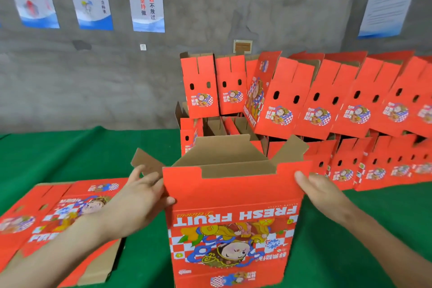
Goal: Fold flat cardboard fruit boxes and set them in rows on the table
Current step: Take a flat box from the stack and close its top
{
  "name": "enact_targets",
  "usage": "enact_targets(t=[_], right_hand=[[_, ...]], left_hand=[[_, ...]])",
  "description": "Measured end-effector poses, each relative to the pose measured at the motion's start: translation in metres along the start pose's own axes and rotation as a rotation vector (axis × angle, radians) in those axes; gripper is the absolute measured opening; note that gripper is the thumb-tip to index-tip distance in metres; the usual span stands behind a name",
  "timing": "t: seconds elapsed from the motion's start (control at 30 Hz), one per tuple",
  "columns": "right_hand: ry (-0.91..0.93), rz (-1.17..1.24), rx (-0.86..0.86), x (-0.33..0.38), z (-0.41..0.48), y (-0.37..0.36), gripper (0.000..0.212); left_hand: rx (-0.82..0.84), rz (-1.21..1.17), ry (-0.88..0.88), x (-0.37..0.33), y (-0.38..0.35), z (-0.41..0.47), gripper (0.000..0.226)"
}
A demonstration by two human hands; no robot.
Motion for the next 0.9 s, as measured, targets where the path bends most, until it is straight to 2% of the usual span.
enact_targets(t=[0.07,0.1,0.17,0.23,0.27,0.33,0.37,0.4,0.5,0.57,0.63,0.67,0.77,0.83,0.9], right_hand=[[-0.093,0.14,-0.036,-0.008,-0.001,-0.001,0.105],[-0.116,0.198,-0.073,-0.008,-0.001,-0.001,0.109],[-0.12,0.297,-0.147,-0.006,0.0,-0.004,0.094],[-0.124,0.297,-0.196,-0.006,0.002,-0.006,0.061],[-0.135,0.267,-0.211,-0.009,0.003,-0.008,0.052],[-0.169,0.211,-0.253,-0.018,0.003,-0.012,0.061],[-0.158,0.19,-0.273,-0.018,0.002,-0.013,0.064],[-0.175,0.161,-0.281,-0.02,0.001,-0.014,0.066],[-0.163,0.083,-0.27,-0.02,0.006,-0.015,0.055],[-0.159,0.018,-0.231,-0.014,0.007,-0.015,0.016],[-0.112,-0.072,-0.13,-0.007,0.011,-0.014,0.067],[-0.072,-0.184,-0.09,-0.001,0.013,-0.012,0.078],[0.074,-0.768,0.078,0.015,0.03,-0.019,0.079],[0.09,-0.953,0.215,0.026,0.04,-0.028,0.088],[0.083,-1.013,0.304,0.033,0.049,-0.035,0.095]], left_hand=[[0.074,-0.087,0.074,0.001,-0.006,0.008,0.074],[0.131,-0.159,0.134,0.005,-0.01,0.009,0.08],[0.17,-0.269,0.253,0.009,-0.016,0.009,0.092],[0.092,-0.277,0.346,0.007,-0.018,0.006,0.095],[0.027,-0.225,0.391,0.005,-0.019,0.003,0.087],[-0.145,-0.109,0.478,-0.001,-0.018,0.0,0.052],[-0.193,-0.085,0.543,-0.003,-0.02,-0.001,0.044],[-0.213,-0.089,0.61,-0.003,-0.024,-0.001,0.049],[-0.289,-0.157,0.784,0.0,-0.027,-0.001,0.09],[-0.35,-0.253,0.919,0.005,-0.028,-0.002,0.115],[-0.375,-0.389,0.978,0.012,-0.033,-0.002,0.122],[-0.358,-0.448,0.973,0.013,-0.036,0.0,0.119],[-0.268,-0.482,0.908,0.013,-0.041,0.004,0.102],[-0.213,-0.475,0.863,0.011,-0.042,0.008,0.094],[-0.185,-0.47,0.795,0.007,-0.04,0.011,0.086]])
Point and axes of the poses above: each hand's wrist, its own z-axis towards the middle knuckle, its own y-axis out of the back of the hand, x = y × z, the point moved 5 cm from there along z, towards the middle knuckle, and after that the axes turned 11 degrees about -z, right-handed, at the moved point
